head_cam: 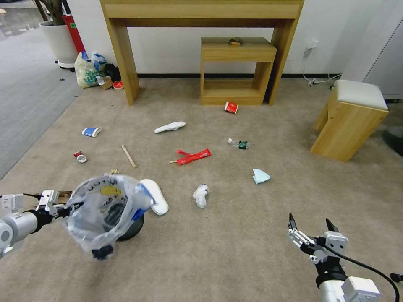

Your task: Pick up the trash bin and place the garbage on the floor into it.

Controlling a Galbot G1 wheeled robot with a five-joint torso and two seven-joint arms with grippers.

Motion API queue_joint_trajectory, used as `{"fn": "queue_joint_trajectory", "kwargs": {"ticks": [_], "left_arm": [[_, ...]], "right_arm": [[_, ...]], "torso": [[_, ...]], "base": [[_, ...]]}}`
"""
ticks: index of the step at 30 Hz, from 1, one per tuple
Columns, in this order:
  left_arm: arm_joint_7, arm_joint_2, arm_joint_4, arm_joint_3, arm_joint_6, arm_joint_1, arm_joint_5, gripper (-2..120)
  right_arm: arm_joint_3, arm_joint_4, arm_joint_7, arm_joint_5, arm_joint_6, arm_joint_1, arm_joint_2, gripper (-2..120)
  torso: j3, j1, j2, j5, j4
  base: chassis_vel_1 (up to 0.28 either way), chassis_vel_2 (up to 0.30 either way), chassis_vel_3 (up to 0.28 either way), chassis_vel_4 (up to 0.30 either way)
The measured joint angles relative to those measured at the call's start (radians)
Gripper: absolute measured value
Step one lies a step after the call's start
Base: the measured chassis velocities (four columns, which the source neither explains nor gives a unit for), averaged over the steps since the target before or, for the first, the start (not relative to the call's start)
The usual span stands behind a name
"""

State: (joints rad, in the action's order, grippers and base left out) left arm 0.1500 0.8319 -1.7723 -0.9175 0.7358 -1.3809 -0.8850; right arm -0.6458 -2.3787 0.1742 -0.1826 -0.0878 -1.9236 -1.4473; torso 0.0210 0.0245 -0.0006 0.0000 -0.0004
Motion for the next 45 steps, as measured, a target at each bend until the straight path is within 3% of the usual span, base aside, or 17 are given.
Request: {"fn": "queue_joint_trajectory", "kwargs": {"ticks": [1,3,5,7,9,11,15,23,27,29,32,36,45], "left_arm": [[0.000,0.000,0.000,0.000,0.000,0.000,0.000,0],[-0.090,0.039,-0.078,-0.012,0.000,-0.032,-0.019,0],[-0.102,0.047,-0.093,-0.015,0.000,-0.039,-0.020,0],[-0.171,0.112,-0.201,-0.044,0.000,-0.103,-0.024,0],[-0.189,0.128,-0.228,-0.051,0.000,-0.121,-0.025,0],[-0.236,0.183,-0.333,-0.076,0.000,-0.205,-0.023,0],[-0.260,0.220,-0.411,-0.104,0.000,-0.298,-0.011,0],[-0.233,0.269,-0.501,-0.169,0.000,-0.490,-0.002,0],[-0.249,0.300,-0.536,-0.174,0.000,-0.545,-0.008,0],[-0.255,0.307,-0.541,-0.171,0.000,-0.549,-0.010,0],[-0.316,0.373,-0.575,-0.138,0.000,-0.558,-0.027,0],[-0.345,0.425,-0.604,-0.121,0.000,-0.566,-0.030,0],[-0.357,0.421,-0.634,-0.132,0.000,-0.592,-0.029,0]], "right_arm": [[0.000,0.000,0.000,0.000,0.000,0.000,0.000,100],[-0.002,-0.010,0.001,-0.001,-0.014,0.010,0.000,100],[-0.002,-0.012,0.002,-0.001,-0.018,0.013,0.000,100],[-0.001,-0.023,0.007,-0.002,-0.038,0.028,-0.001,100],[-0.001,-0.026,0.008,-0.002,-0.043,0.031,-0.001,100],[0.002,-0.036,0.011,-0.005,-0.059,0.044,0.001,100],[0.004,-0.031,0.012,-0.005,-0.068,0.059,0.002,100],[0.006,-0.019,0.009,-0.005,-0.063,0.058,-0.004,100],[0.002,-0.013,0.008,-0.005,-0.058,0.061,-0.003,100],[0.002,-0.013,0.008,-0.005,-0.057,0.061,-0.004,100],[0.006,-0.012,0.007,-0.004,-0.056,0.064,-0.007,100],[0.009,-0.013,0.007,-0.003,-0.056,0.064,-0.007,100],[0.013,-0.020,0.007,0.013,-0.049,0.057,-0.007,100]], "torso": [[0.000,0.000,0.000,0.0000,0.0000],[0.000,0.000,0.000,0.0000,-0.0001],[0.000,0.000,0.000,0.0001,0.0000],[0.000,0.000,0.000,0.0001,0.0000],[0.000,0.000,0.000,0.0000,0.0000],[0.000,0.000,0.000,0.0001,0.0002],[0.000,0.000,0.000,0.0001,0.0002],[0.000,0.000,0.000,0.0000,0.0003],[0.000,0.000,0.000,0.0001,0.0000],[0.000,0.000,0.000,0.0001,0.0000],[0.000,0.000,0.000,-0.0001,0.0000],[0.000,0.000,0.000,0.0000,0.0000],[0.000,0.000,0.000,0.0000,0.0001]], "base": [[0.000,0.000,0.000,0.000],[0.000,0.000,0.000,0.000],[0.000,0.000,0.000,0.000],[0.000,0.000,0.000,0.000],[0.000,0.000,0.000,0.000],[0.000,0.000,0.000,0.000],[0.000,0.000,0.000,0.000],[0.000,0.000,0.000,0.000],[0.000,0.000,0.000,0.000],[0.000,0.000,0.000,0.000],[0.000,0.000,0.000,0.000],[0.000,0.000,0.000,0.000],[0.000,0.000,0.000,0.000]]}}
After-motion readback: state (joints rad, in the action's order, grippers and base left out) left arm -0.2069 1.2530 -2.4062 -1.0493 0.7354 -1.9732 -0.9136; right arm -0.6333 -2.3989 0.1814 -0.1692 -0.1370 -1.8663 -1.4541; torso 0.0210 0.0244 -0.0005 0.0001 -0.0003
